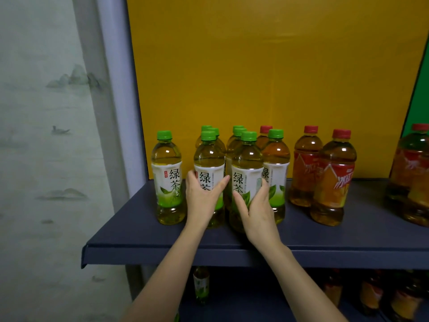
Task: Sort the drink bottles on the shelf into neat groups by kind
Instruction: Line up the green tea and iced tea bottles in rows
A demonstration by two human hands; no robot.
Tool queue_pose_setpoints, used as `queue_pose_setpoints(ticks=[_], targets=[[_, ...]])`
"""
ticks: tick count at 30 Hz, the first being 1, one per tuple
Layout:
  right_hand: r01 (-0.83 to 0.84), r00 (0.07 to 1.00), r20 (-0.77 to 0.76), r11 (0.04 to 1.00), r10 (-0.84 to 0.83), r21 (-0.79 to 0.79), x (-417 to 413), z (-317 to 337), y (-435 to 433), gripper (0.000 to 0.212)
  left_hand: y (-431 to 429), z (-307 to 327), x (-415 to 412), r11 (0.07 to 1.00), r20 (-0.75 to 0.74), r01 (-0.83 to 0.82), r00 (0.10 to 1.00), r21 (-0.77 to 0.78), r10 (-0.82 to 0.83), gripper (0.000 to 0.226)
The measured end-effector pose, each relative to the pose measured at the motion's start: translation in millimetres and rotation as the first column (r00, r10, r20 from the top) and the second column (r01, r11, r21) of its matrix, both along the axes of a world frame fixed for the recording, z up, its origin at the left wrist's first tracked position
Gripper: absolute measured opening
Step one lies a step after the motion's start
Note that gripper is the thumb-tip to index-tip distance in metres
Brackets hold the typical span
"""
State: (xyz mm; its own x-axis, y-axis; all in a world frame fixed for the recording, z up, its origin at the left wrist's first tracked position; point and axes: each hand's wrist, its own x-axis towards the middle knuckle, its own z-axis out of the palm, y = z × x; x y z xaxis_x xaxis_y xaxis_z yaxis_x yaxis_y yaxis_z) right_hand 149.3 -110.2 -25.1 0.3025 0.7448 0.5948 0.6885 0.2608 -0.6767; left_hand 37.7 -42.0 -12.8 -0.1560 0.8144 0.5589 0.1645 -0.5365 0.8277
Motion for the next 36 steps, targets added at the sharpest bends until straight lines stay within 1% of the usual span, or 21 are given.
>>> queue_pose_setpoints(ticks=[4,7,9,12,13,14,15,16,17,18,19,20,21,22,24,26,28,30,32,34,36], targets=[[0.01,1.0,-0.024,1.0,-0.01,-0.008,1.2,1.7,10.4,0.081,8.9,2.6,6.6,0.999,-0.018,-0.025,1.0,-0.033,0.025,0.056],[0.004,0.999,-0.05,1.0,-0.004,0.009,3.1,1.7,15.5,0.079,10.7,5.4,8.9,0.998,-0.043,-0.042,0.998,-0.046,0.04,0.059],[-0.026,0.997,-0.072,0.999,0.028,0.022,6.0,2.1,15.4,0.078,9.0,5.7,6.5,0.997,-0.09,-0.037,0.995,-0.061,0.031,0.066],[-0.048,0.998,-0.049,0.998,0.049,0.029,8.4,1.3,7.4,0.077,-1.7,0.8,-4.6,0.998,-0.147,-0.029,0.989,-0.052,0.021,0.085],[-0.037,0.999,-0.037,0.998,0.039,0.059,7.5,0.6,2.3,0.075,-8.7,-1.9,-10.3,0.999,-0.157,-0.037,0.987,-0.014,0.035,0.083],[-0.02,0.999,-0.026,0.993,0.023,0.119,5.4,0.0,-3.6,0.071,-16.5,-4.8,-17.1,0.997,-0.166,-0.061,0.984,0.052,0.069,0.072],[-0.002,1.0,-0.018,0.979,0.006,0.204,2.2,-0.4,-9.3,0.064,-24.2,-6.9,-24.7,0.984,-0.174,-0.104,0.976,0.144,0.129,0.056],[0.003,1.0,-0.015,0.956,0.002,0.294,-2.2,0.1,-14.5,0.054,-30.6,-8.3,-33.2,0.954,-0.18,-0.166,0.96,0.249,0.214,0.04],[-0.01,1.0,-0.012,0.931,0.016,0.366,-7.2,0.5,-18.1,0.045,-35.1,-8.8,-41.8,0.911,-0.171,-0.233,0.937,0.341,0.304,0.03],[-0.04,0.999,-0.004,0.911,0.045,0.41,-13.0,1.2,-20.5,0.038,-37.7,-8.1,-49.9,0.868,-0.144,-0.296,0.914,0.399,0.378,0.028],[-0.078,0.997,0.012,0.899,0.081,0.432,-19.2,1.8,-21.0,0.034,-37.0,-7.7,-57.3,0.838,-0.116,-0.348,0.896,0.421,0.43,0.033],[-0.117,0.993,0.028,0.893,0.116,0.435,-25.7,2.1,-19.5,0.033,-34.7,-6.4,-63.7,0.829,-0.107,-0.38,0.883,0.41,0.458,0.042],[-0.148,0.989,0.039,0.892,0.145,0.427,-32.4,2.3,-16.0,0.035,-30.0,-4.6,-69.5,0.842,-0.12,-0.393,0.879,0.368,0.462,0.054],[-0.169,0.985,0.039,0.896,0.168,0.41,-39.6,2.0,-11.7,0.04,-24.8,-2.3,-74.9,0.871,-0.146,-0.385,0.885,0.304,0.442,0.066],[-0.175,0.983,0.022,0.91,0.18,0.375,-52.0,0.5,-1.5,0.051,-12.3,-0.3,-84.2,0.933,-0.18,-0.317,0.921,0.172,0.347,0.084],[-0.149,0.988,0.01,0.925,0.155,0.349,-60.6,-2.8,9.7,0.059,0.7,0.2,-91.1,0.972,-0.181,-0.219,0.956,0.091,0.232,0.097],[-0.119,0.992,-0.006,0.948,0.127,0.294,-67.4,-6.3,19.2,0.067,12.0,1.0,-96.4,0.993,-0.171,-0.114,0.978,0.027,0.117,0.103],[-0.081,0.994,-0.052,0.973,0.094,0.214,-73.0,-7.6,27.1,0.074,20.5,1.7,-100.5,0.999,-0.163,-0.021,0.987,-0.05,0.012,0.1],[-0.032,0.994,-0.096,0.988,0.046,0.148,-77.0,-6.8,34.6,0.08,29.0,0.9,-104.6,0.993,-0.188,0.036,0.98,-0.11,-0.056,0.089],[0.027,0.995,-0.101,0.992,-0.014,0.124,-80.1,-4.9,40.6,0.087,36.5,-1.6,-109.9,0.989,-0.225,0.087,0.968,-0.118,-0.113,0.083],[0.072,0.993,-0.104,0.993,-0.062,0.093,-83.4,-2.9,44.3,0.092,40.5,-2.0,-116.9,0.983,-0.252,0.146,0.952,-0.115,-0.171,0.082]])
